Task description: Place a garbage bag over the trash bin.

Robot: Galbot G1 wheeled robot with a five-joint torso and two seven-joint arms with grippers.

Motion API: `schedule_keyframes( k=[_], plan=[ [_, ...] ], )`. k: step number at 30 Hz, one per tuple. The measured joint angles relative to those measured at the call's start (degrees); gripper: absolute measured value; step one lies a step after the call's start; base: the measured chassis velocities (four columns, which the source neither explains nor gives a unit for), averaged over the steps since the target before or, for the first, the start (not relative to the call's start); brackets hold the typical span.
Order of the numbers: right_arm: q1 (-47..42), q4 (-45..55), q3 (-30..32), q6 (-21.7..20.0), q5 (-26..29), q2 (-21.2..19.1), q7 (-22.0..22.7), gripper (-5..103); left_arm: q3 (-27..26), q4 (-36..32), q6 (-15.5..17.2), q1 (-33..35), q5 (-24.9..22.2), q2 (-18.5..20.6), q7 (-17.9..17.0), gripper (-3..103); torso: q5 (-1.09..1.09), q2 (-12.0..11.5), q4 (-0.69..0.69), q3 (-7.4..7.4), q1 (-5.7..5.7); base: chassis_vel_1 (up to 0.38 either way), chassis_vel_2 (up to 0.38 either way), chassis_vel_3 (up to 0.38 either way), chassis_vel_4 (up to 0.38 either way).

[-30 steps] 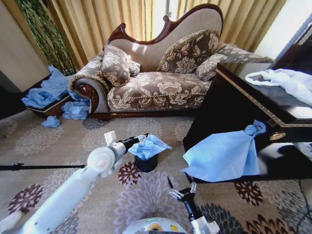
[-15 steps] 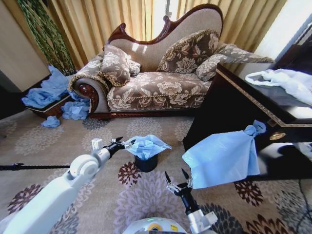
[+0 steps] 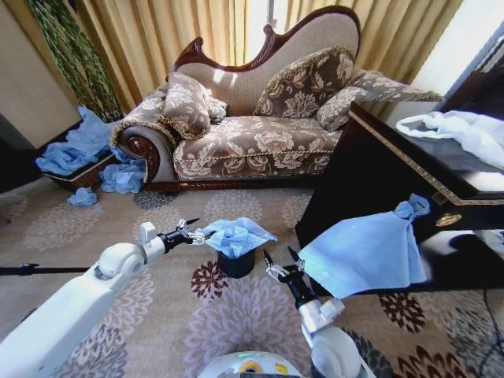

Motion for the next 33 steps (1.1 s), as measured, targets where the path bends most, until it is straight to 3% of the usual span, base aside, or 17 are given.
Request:
schedule_keyframes(
  k=[8, 22, 25, 33],
  plan=[
    [8.3, -4.7, -4.8, -1.5, 2.8, -1.4, 2.8, 100, -2.2, 0.4, 0.1, 1.5, -0.1, -0.5, -0.1, 99, 0.01, 0.0, -0.01, -0.01, 0.00, 0.000, 0.000, 0.000, 0.000],
    [23.2, -10.0, -15.3, -8.5, 9.0, -0.7, 11.5, 100, -4.2, -1.0, 1.4, 3.5, -0.4, -2.0, -1.7, 99, 0.00, 0.0, -0.01, 0.00, 0.00, 0.000, 0.000, 0.000, 0.000],
    [27.9, -12.8, -18.2, -14.2, 14.2, 0.1, 16.0, 100, -5.8, -1.1, 2.0, 4.0, -1.8, -2.1, -2.6, 99, 0.00, 0.0, 0.00, 0.00, 0.00, 0.000, 0.000, 0.000, 0.000],
    [34.2, -17.6, -20.9, -18.9, 21.5, 1.8, 21.2, 100, -7.2, -1.6, 3.8, 3.4, -4.8, -2.0, -5.4, 99, 0.00, 0.0, -0.02, 0.00, 0.01, 0.000, 0.000, 0.000, 0.000]
  ],
)
